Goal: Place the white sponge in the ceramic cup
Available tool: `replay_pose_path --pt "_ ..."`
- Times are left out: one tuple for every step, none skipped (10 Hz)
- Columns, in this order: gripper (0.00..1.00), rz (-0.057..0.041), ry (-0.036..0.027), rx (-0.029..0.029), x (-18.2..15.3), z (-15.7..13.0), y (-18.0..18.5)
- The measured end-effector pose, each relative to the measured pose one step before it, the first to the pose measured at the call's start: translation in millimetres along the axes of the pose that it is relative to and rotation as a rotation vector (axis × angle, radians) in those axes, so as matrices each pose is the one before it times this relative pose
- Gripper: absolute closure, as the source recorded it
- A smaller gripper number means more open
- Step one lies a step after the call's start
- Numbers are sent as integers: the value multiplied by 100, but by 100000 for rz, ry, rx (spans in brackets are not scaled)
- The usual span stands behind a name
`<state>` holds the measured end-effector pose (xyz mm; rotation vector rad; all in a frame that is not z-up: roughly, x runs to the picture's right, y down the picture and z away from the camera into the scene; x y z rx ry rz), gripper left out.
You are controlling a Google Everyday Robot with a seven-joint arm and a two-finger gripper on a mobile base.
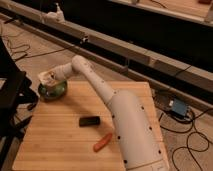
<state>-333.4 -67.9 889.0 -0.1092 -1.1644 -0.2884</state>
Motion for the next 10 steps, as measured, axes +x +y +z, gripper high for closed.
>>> replay_pose_path --pt "31 -572 871 -210 162 -256 -92" --pt "31 -202 715 -204 132 -241 -28" --pt "31 -77 685 97 78 -315 -171" --pt "31 -387 1182 237 104 -543 -313" --pt "31 -615 1500 299 87 -763 -406" --pt "31 -449 1447 288 136 -754 -331" --pt "31 -466 3017 695 268 -1561 -596" --pt "31 279 2850 1216 366 -1463 -544" --pt "31 599 1953 1151 331 -1051 -368" --pt "31 342 864 390 268 -464 -63"
